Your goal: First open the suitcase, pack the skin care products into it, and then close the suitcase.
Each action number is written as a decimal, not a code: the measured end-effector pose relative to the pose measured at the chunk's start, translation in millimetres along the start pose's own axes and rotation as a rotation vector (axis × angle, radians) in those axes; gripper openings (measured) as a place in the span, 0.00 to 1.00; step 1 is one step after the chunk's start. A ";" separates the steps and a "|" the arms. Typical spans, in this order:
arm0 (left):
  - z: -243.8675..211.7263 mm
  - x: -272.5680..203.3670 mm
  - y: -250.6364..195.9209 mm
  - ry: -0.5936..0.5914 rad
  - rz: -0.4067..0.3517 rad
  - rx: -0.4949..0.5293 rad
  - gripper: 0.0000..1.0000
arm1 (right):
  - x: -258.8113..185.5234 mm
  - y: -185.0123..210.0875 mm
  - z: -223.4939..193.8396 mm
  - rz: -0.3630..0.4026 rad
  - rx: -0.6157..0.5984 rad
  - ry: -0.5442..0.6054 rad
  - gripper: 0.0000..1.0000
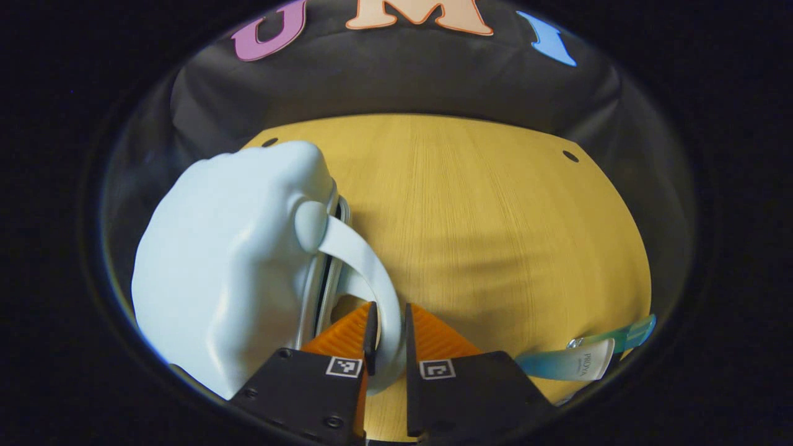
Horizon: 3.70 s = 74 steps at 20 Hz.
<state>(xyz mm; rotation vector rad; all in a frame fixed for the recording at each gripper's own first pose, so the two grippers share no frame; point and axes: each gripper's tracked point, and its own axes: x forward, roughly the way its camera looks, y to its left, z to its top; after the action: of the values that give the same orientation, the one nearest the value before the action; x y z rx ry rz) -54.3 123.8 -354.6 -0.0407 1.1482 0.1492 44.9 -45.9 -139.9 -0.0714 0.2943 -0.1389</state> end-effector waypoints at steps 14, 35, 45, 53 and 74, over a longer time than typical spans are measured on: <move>64.2 -87.8 -2.5 -0.145 -0.135 0.015 0.01 | -4.7 69.8 0.5 0.165 0.067 0.009 0.99; 135.5 -138.3 195.9 -0.487 0.047 0.060 0.00 | -9.6 231.7 30.0 0.209 0.178 -0.027 0.98; 105.9 -99.5 334.7 -0.480 0.147 -0.087 0.00 | -27.9 258.5 49.1 0.260 0.137 -0.051 0.98; 63.5 -38.9 379.2 -0.406 0.162 -0.191 0.00 | -41.1 276.4 52.0 0.321 0.063 -0.077 0.98; 107.3 -129.7 303.8 -0.759 0.323 -0.289 0.95 | -32.4 195.1 76.8 0.247 0.003 -0.173 1.00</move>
<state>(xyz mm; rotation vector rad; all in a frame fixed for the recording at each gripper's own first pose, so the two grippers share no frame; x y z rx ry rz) -51.5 423.4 -178.9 -0.0485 0.3604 0.5666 61.3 155.4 -75.0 -0.0432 0.1280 0.1119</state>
